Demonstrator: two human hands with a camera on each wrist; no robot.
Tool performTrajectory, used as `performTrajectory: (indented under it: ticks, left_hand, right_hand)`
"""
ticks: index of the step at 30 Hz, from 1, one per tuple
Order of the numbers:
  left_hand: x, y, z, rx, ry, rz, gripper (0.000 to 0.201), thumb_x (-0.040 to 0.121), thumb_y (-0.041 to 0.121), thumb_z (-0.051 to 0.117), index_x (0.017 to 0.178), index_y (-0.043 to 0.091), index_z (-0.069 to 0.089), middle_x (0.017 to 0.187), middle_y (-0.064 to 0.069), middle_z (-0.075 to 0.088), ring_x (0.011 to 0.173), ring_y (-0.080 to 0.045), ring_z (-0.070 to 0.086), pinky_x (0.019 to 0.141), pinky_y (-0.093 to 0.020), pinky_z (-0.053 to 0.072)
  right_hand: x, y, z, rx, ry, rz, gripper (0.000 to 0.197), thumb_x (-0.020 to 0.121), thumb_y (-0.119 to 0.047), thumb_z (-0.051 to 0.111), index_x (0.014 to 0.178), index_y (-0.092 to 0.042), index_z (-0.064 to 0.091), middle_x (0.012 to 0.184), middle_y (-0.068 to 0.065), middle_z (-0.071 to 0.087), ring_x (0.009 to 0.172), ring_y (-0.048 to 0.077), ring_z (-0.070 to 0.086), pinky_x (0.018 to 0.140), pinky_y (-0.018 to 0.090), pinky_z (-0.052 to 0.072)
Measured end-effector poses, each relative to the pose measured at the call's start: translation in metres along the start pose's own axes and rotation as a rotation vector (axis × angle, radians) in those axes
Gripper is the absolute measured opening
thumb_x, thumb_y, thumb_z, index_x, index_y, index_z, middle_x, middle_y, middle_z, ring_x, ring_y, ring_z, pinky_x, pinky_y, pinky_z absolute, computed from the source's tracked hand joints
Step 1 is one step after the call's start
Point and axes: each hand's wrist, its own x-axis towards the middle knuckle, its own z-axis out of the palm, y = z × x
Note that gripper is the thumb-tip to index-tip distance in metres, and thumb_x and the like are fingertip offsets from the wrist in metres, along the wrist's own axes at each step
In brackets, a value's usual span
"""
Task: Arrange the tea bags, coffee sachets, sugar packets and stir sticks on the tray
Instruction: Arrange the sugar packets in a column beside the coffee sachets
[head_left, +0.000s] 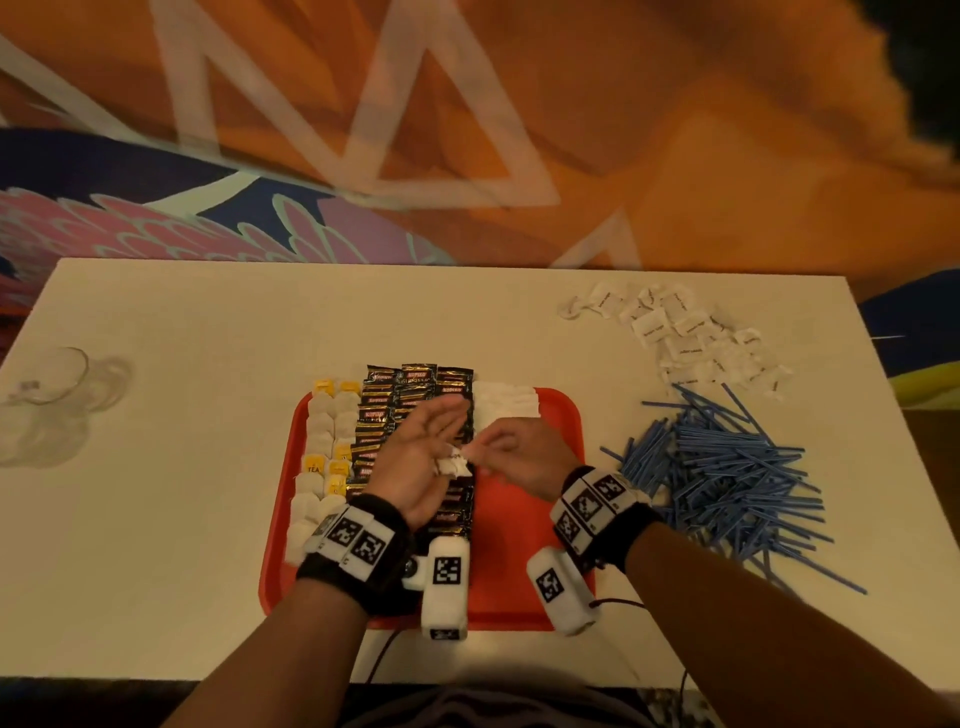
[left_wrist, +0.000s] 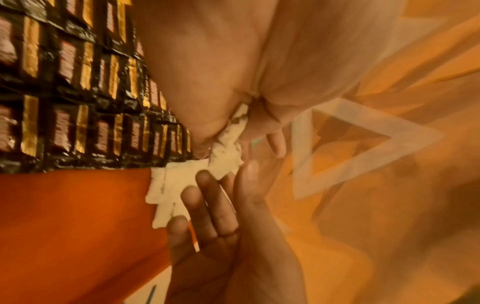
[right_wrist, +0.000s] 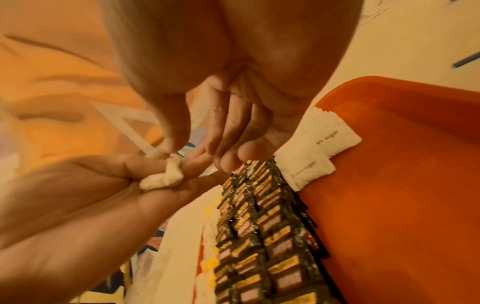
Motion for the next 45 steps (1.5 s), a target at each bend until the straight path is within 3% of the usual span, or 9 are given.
performTrajectory:
  ticks: [6, 11, 16, 19, 23, 34, 39, 42, 45]
  left_hand:
    - [-0.006, 0.008, 0.023, 0.035, -0.117, 0.033, 0.073, 0.074, -0.028, 0.026, 0.124, 0.014, 0.060, 0.139, -0.006, 0.057, 0.136, -0.015, 0.045, 0.117, -0.038, 0.033]
    - [-0.013, 0.008, 0.033, 0.149, -0.143, 0.047, 0.060, 0.087, -0.022, 0.037, 0.128, 0.016, 0.058, 0.134, -0.007, 0.056, 0.121, -0.019, 0.053, 0.097, -0.033, 0.047]
    - [-0.015, 0.000, 0.035, 0.254, 0.033, 0.157, 0.024, 0.091, -0.008, 0.060, 0.107, 0.009, 0.066, 0.102, -0.021, 0.068, 0.087, -0.025, 0.066, 0.069, -0.031, 0.052]
    - [-0.019, 0.001, 0.037, 0.223, 0.078, 0.232, 0.023, 0.088, -0.009, 0.065, 0.100, 0.010, 0.062, 0.073, -0.003, 0.067, 0.073, -0.020, 0.065, 0.062, -0.029, 0.052]
    - [-0.023, 0.002, 0.042, 0.270, 0.042, 0.272, 0.027, 0.088, -0.007, 0.066, 0.097, 0.011, 0.049, 0.052, 0.011, 0.057, 0.064, -0.014, 0.062, 0.064, -0.032, 0.053]
    - [-0.019, -0.006, 0.039, 0.343, 0.087, 0.378, 0.022, 0.090, 0.000, 0.067, 0.087, 0.017, 0.054, 0.049, 0.012, 0.046, 0.055, -0.015, 0.044, 0.069, -0.036, 0.041]
    - [-0.018, -0.005, 0.035, 0.395, 0.121, 0.422, 0.025, 0.089, 0.001, 0.069, 0.079, 0.025, 0.067, 0.071, -0.001, 0.065, 0.069, -0.016, 0.059, 0.070, -0.037, 0.049]
    - [-0.017, -0.006, 0.031, 0.439, 0.113, 0.430, 0.025, 0.090, 0.003, 0.067, 0.084, 0.026, 0.074, 0.089, -0.012, 0.071, 0.079, -0.016, 0.065, 0.074, -0.036, 0.054]
    - [-0.016, -0.009, 0.028, 0.416, 0.073, 0.426, 0.023, 0.092, 0.001, 0.065, 0.094, 0.021, 0.077, 0.097, -0.010, 0.074, 0.087, -0.020, 0.069, 0.074, -0.033, 0.058]
  right_hand:
    - [-0.020, -0.021, -0.008, 0.226, -0.019, 0.030, 0.015, 0.078, -0.010, 0.080, 0.087, -0.017, 0.070, 0.079, 0.000, 0.071, 0.068, 0.009, 0.064, 0.062, 0.026, 0.050]
    - [-0.033, -0.026, -0.015, 0.245, 0.091, -0.016, 0.020, 0.077, 0.001, 0.077, 0.085, -0.014, 0.069, 0.074, -0.001, 0.068, 0.065, 0.013, 0.061, 0.056, 0.024, 0.048]
    - [-0.040, -0.027, -0.028, 0.222, 0.191, -0.038, 0.024, 0.079, 0.003, 0.074, 0.090, -0.017, 0.068, 0.083, -0.002, 0.066, 0.058, 0.005, 0.061, 0.049, 0.020, 0.046]
    - [-0.042, -0.025, -0.033, 0.284, 0.272, -0.030, 0.019, 0.081, 0.003, 0.071, 0.085, -0.016, 0.068, 0.078, 0.001, 0.065, 0.051, 0.007, 0.061, 0.046, 0.024, 0.045]
    - [-0.042, -0.024, -0.030, 0.305, 0.353, -0.045, 0.012, 0.079, -0.019, 0.078, 0.084, -0.024, 0.069, 0.078, -0.004, 0.071, 0.070, 0.012, 0.065, 0.060, 0.030, 0.055]
    - [-0.035, -0.022, -0.023, 0.375, 0.492, -0.062, 0.011, 0.083, -0.024, 0.071, 0.076, -0.033, 0.072, 0.080, -0.002, 0.074, 0.076, 0.021, 0.068, 0.076, 0.044, 0.055]
    - [-0.044, -0.023, -0.022, 0.290, 0.318, -0.227, 0.017, 0.085, -0.013, 0.074, 0.091, -0.029, 0.071, 0.100, -0.005, 0.072, 0.087, 0.006, 0.067, 0.069, 0.026, 0.056]
    - [-0.045, -0.018, -0.021, 0.200, 0.269, -0.259, 0.019, 0.085, -0.010, 0.073, 0.085, -0.029, 0.073, 0.078, 0.008, 0.073, 0.061, 0.014, 0.062, 0.063, 0.029, 0.053]
    - [-0.041, -0.013, -0.020, 0.207, 0.278, -0.203, 0.024, 0.085, -0.007, 0.072, 0.098, -0.028, 0.072, 0.054, -0.006, 0.066, 0.050, 0.007, 0.057, 0.060, 0.023, 0.049]
